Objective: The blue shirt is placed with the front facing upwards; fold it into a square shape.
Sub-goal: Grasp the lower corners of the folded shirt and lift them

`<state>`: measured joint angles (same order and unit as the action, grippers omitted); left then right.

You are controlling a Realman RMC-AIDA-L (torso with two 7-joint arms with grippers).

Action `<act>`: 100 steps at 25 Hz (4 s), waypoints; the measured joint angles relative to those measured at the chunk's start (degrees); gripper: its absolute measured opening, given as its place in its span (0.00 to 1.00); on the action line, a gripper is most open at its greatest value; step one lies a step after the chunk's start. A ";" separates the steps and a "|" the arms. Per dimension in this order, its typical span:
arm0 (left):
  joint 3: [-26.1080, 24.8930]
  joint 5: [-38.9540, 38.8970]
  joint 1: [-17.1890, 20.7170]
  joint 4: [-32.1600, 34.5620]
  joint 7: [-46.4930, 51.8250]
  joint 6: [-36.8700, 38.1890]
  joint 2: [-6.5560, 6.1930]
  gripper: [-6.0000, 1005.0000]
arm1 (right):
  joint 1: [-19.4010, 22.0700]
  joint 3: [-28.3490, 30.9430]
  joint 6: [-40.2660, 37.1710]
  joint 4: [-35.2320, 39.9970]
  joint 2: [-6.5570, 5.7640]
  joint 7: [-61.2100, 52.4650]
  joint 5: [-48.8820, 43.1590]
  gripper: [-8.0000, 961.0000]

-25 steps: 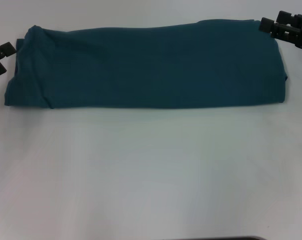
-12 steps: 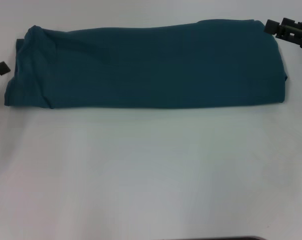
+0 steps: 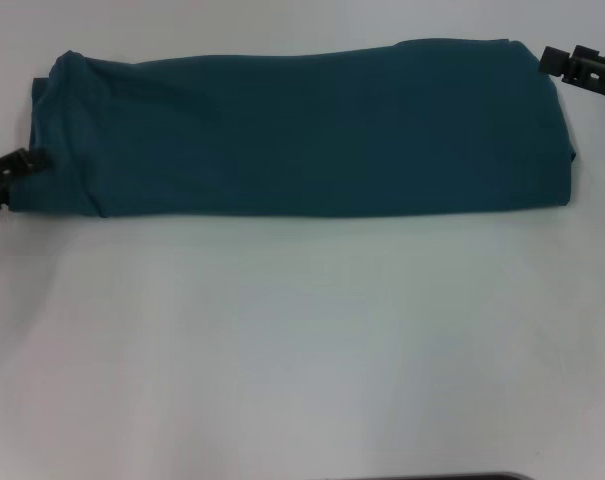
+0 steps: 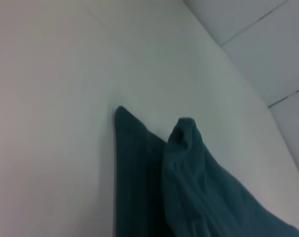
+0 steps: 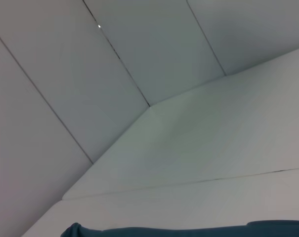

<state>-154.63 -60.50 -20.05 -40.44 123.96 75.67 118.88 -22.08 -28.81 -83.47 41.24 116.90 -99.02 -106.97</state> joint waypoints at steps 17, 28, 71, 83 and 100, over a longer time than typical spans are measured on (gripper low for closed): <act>6.48 1.32 -2.72 1.11 2.67 -1.80 0.38 0.86 | 1.37 0.58 -2.84 0.00 -0.27 0.54 0.36 0.95; 6.54 2.54 -2.84 0.91 2.17 -1.96 0.48 0.43 | 0.53 0.25 -2.57 0.63 -4.03 -8.70 -5.84 0.95; 8.03 2.93 -2.98 -1.31 3.16 1.50 0.50 0.03 | -10.96 -5.67 -1.56 4.08 -6.60 -32.94 -35.16 0.95; 8.02 2.93 -2.98 -1.30 3.23 1.58 0.47 0.03 | -10.49 -5.99 -1.99 7.06 -8.45 -37.01 -35.23 0.95; 7.89 2.93 -2.65 -2.17 3.40 2.38 0.68 0.03 | -12.73 -8.94 8.33 7.08 -4.39 -39.32 -38.79 0.95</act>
<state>-146.73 -57.57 -22.69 -42.61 127.36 78.05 119.56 -34.81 -37.76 -75.14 48.32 112.51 -138.34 -145.76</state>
